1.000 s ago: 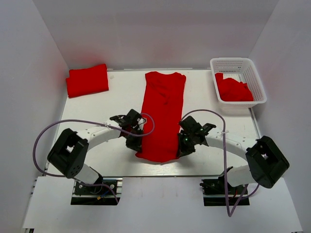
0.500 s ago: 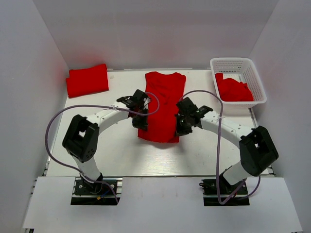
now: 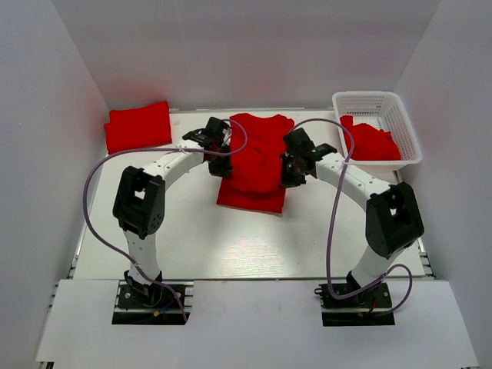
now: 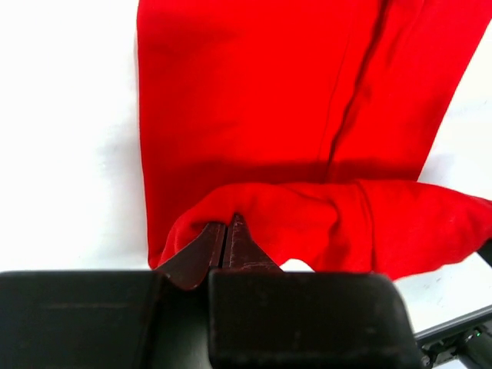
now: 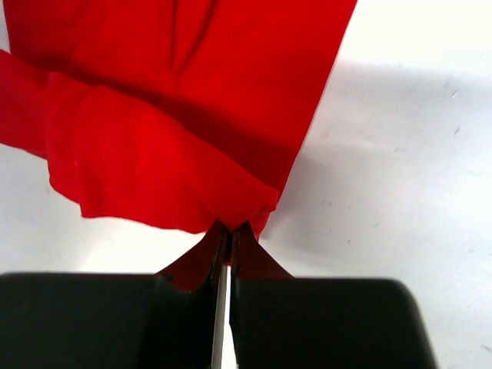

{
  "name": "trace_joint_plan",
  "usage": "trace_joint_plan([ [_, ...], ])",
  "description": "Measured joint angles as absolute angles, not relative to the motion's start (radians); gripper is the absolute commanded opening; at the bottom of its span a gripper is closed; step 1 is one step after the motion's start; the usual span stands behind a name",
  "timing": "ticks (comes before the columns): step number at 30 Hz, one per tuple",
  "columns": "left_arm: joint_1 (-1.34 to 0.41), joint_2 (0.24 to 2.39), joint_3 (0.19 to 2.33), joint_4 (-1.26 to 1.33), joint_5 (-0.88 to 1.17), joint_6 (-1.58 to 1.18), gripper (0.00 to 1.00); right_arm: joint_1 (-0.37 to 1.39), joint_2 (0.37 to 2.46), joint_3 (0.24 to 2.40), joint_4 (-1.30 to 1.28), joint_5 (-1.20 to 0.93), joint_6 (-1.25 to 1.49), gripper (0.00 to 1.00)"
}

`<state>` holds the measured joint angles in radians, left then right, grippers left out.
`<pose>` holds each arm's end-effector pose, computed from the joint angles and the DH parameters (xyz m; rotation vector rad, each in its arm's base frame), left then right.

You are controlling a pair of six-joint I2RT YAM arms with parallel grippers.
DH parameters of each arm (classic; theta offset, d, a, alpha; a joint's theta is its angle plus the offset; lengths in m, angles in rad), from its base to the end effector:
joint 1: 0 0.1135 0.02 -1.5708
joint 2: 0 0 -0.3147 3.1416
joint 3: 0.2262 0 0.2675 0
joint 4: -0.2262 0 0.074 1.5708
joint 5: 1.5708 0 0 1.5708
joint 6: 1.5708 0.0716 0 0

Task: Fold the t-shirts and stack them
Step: Fold the folded rectangular tshirt in 1/3 of the way

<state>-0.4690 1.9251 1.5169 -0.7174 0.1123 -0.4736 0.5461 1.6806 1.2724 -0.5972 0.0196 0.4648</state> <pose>0.4020 -0.2127 0.2292 0.0288 2.7646 -0.4226 0.3388 0.2042 0.2550 -0.0989 2.6145 0.3455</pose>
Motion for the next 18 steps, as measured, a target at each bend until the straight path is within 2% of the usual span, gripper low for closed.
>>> trace_joint_plan([
  [12,-0.442,2.042,1.664,-0.694,0.131,-0.445,0.00,0.477,1.763,1.341,-0.569,0.010,0.455,0.00],
  [18,-0.430,2.054,1.666,-0.672,0.131,-0.436,0.01,0.460,1.798,1.358,-0.536,-0.010,0.445,0.00],
])
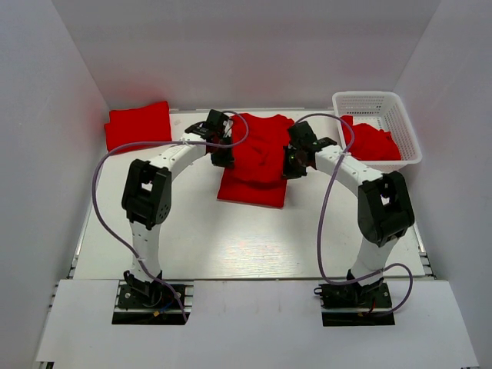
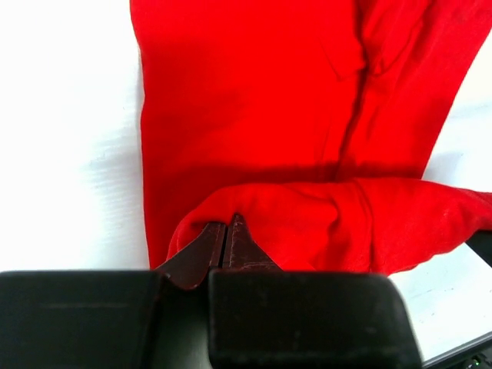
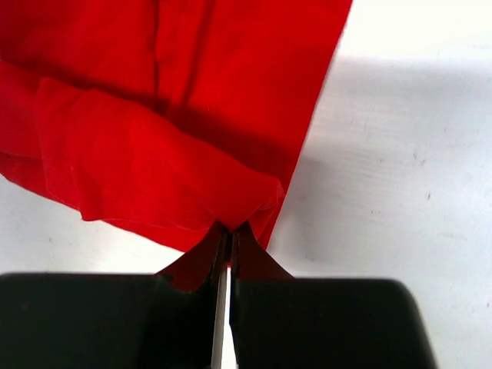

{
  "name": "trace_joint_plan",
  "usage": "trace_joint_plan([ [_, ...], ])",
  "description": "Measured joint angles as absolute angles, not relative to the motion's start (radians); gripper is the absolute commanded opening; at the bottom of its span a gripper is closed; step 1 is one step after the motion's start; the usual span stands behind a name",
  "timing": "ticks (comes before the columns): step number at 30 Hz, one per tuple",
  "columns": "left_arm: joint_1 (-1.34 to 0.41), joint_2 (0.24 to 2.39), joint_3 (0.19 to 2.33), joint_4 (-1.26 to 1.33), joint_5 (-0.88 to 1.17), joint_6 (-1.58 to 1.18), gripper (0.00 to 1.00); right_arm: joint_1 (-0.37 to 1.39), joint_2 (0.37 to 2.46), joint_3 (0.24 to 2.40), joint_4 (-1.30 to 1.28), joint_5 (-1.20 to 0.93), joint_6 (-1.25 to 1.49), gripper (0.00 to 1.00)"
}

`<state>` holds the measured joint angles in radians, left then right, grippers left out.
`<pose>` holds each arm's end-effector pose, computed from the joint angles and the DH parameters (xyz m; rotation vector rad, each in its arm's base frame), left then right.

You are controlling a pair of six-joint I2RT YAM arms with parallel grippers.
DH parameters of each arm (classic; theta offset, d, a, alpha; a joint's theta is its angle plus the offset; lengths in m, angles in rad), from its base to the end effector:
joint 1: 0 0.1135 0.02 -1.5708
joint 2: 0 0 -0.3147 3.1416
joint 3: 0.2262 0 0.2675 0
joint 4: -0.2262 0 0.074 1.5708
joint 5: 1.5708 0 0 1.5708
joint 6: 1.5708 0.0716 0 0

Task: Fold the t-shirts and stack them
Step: Fold the folded rectangular tshirt in 1/3 of the way

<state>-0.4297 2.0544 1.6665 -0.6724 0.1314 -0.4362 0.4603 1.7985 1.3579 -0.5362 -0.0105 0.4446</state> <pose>0.4517 -0.2173 0.2225 0.0375 2.6961 -0.4562 0.3884 0.1934 0.2425 -0.0245 2.5886 0.3586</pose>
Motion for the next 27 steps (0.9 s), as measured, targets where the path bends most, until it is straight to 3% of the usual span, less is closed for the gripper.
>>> trace_joint_plan([
  [13,-0.413,2.139,1.702,-0.624,0.123,-0.432,0.02,0.432,1.917,1.433,-0.485,-0.022,0.437,0.00],
  [15,-0.411,2.149,1.702,-0.609,0.123,-0.429,0.05,0.429,1.936,1.434,-0.475,-0.022,0.439,0.00],
  [17,-0.410,2.161,1.703,-0.596,0.125,-0.425,0.17,0.427,1.946,1.434,-0.468,-0.022,0.444,0.00],
  [18,-0.410,2.168,1.703,-0.590,0.128,-0.424,0.22,0.426,1.950,1.434,-0.464,-0.022,0.447,0.02],
  [19,-0.410,2.173,1.703,-0.585,0.130,-0.420,0.32,0.424,1.951,1.434,-0.459,-0.022,0.450,0.11],
  [21,-0.410,2.185,1.708,-0.577,0.134,-0.417,0.42,0.419,1.954,1.434,-0.443,-0.027,0.464,0.21],
  [22,-0.408,2.189,1.712,-0.571,0.136,-0.416,0.42,0.416,1.957,1.436,-0.435,-0.030,0.469,0.28],
  [25,-0.403,2.202,1.737,-0.558,0.148,-0.419,0.42,0.406,1.971,1.450,-0.408,-0.036,0.484,0.34],
  [26,-0.401,2.205,1.748,-0.552,0.155,-0.421,0.42,0.402,1.977,1.456,-0.398,-0.039,0.492,0.47],
  [27,-0.398,2.209,1.758,-0.546,0.162,-0.423,0.43,0.396,1.984,1.465,-0.389,-0.042,0.497,0.48],
])
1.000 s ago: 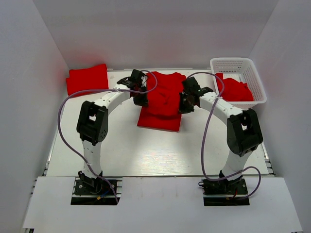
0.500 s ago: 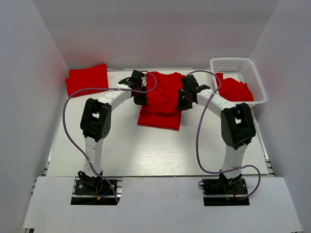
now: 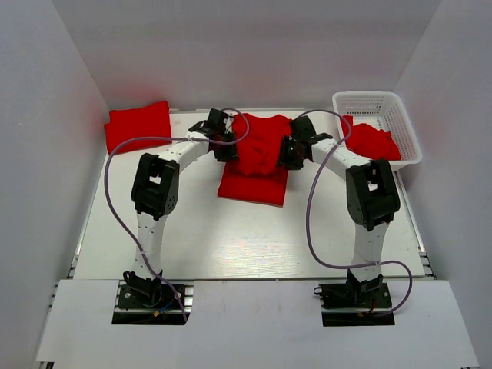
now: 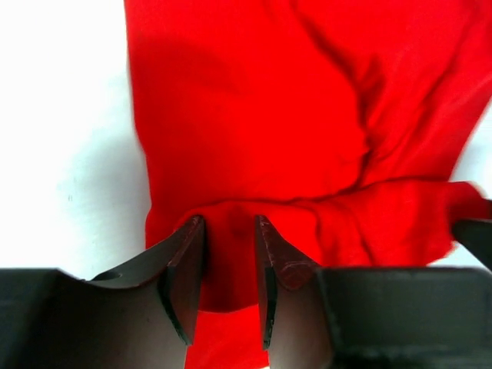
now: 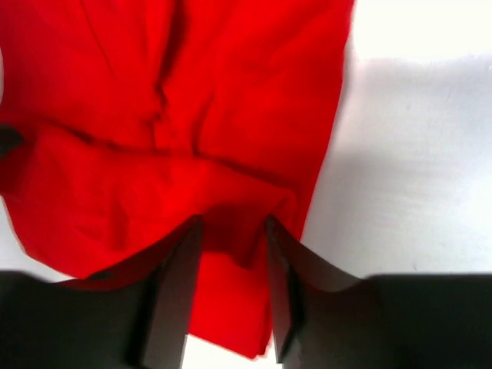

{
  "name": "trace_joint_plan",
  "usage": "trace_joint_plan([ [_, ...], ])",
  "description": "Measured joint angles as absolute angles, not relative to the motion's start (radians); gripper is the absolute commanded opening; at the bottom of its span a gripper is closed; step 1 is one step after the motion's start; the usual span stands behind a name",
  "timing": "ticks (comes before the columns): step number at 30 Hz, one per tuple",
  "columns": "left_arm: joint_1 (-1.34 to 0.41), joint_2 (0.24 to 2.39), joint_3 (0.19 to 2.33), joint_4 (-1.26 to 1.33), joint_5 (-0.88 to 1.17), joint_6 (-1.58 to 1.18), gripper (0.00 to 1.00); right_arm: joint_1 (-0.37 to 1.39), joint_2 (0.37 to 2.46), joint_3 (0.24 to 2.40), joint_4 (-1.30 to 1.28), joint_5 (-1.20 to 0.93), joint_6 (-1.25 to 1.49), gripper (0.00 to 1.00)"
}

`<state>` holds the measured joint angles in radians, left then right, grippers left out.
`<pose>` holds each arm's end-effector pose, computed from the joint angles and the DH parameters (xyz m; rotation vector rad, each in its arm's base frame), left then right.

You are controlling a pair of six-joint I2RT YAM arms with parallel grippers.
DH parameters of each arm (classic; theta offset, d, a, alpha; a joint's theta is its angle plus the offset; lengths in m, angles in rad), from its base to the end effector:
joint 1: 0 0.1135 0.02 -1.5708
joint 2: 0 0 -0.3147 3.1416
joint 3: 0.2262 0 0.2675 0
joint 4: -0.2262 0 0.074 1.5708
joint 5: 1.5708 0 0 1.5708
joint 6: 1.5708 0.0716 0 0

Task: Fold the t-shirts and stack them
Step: Fold the folded rectangular tshirt in 1/3 of the way, then grab one side of the 2/3 rectangular tshirt with both arms

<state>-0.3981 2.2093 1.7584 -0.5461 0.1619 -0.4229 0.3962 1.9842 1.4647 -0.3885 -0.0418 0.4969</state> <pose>0.4996 -0.2226 0.1851 0.0304 2.6339 -0.5059 0.4528 0.1926 0.2096 0.1091 2.5263 0.4234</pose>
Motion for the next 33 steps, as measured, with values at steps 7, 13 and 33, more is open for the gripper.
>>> trace_joint_plan([
  [7,-0.363,2.278,1.883,-0.501,0.184,-0.448,0.94,0.354,2.059,1.574,-0.337,-0.059,0.537,0.74],
  [13,-0.321,2.327,2.000,-0.514,0.171,-0.465,1.00,0.318,2.105,1.660,-0.324,-0.084,0.515,0.90],
  [33,-0.318,1.838,1.375,-0.453,0.092,-0.372,1.00,0.347,1.740,1.248,-0.331,-0.067,0.366,0.90],
])
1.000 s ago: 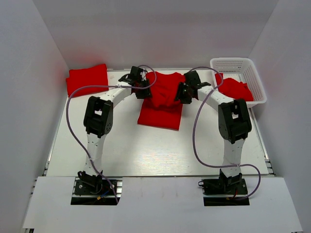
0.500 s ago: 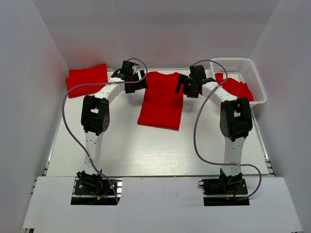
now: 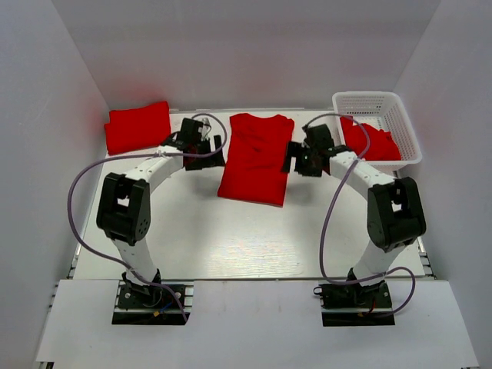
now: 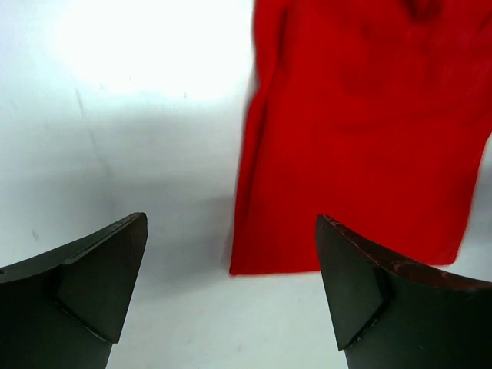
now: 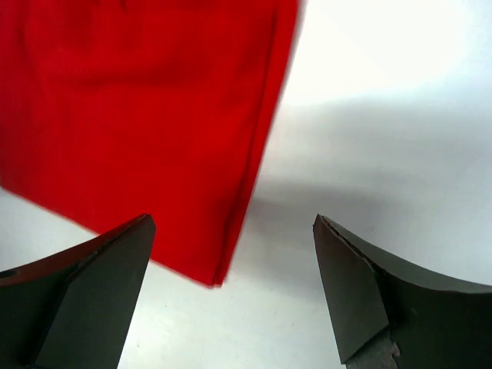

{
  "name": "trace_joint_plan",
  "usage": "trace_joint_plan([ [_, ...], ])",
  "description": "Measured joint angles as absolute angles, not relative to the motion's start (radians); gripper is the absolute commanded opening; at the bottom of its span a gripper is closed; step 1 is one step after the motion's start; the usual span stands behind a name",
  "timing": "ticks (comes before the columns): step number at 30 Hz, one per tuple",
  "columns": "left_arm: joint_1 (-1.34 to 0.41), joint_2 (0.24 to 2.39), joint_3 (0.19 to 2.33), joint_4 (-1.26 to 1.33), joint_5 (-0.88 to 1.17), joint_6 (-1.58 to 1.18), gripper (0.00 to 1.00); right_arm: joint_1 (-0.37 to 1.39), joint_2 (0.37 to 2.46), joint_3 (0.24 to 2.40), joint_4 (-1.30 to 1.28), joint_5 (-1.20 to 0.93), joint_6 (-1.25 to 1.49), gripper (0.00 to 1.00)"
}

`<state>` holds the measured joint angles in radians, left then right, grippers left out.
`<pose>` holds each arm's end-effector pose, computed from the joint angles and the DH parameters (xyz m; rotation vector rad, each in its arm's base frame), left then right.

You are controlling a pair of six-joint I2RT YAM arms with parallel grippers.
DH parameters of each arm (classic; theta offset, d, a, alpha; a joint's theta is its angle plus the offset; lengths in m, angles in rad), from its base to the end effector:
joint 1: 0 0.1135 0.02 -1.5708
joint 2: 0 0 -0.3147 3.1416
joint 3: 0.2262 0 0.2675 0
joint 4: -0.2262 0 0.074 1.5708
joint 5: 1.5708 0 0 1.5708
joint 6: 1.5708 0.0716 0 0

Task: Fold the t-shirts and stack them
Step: Grab one side of the 2/3 rectangular tshirt with both arms

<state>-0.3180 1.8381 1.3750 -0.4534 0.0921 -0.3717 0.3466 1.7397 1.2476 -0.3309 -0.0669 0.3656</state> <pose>0.4269 -0.1475 0.2390 -0.0283 2.5271 -0.3995 0.4027 0.1505 0.2468 -0.0088 2.4321 0.4089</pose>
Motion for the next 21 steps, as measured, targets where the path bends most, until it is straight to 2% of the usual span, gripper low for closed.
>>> trace_joint_plan([
  [7,-0.364,1.821,1.218,-0.451,0.060,-0.348,1.00,0.435,1.689,1.017,-0.313,-0.092,0.451,0.90],
  [8,-0.371,1.826,1.216,-0.455,0.058,-0.348,1.00,0.443,1.689,1.007,-0.313,-0.095,0.463,0.86],
  [14,-0.403,1.846,1.215,-0.432,0.046,-0.348,0.82,0.462,1.689,0.999,-0.266,-0.112,0.525,0.68],
  [19,-0.425,1.871,1.187,-0.403,0.051,-0.342,0.65,0.467,1.694,0.997,-0.227,-0.125,0.554,0.65],
  [20,-0.429,1.871,1.184,-0.397,0.049,-0.340,0.61,0.467,1.697,0.996,-0.221,-0.130,0.558,0.62],
  [21,-0.431,1.871,1.180,-0.387,0.052,-0.340,0.58,0.467,1.700,0.992,-0.213,-0.133,0.561,0.54],
])
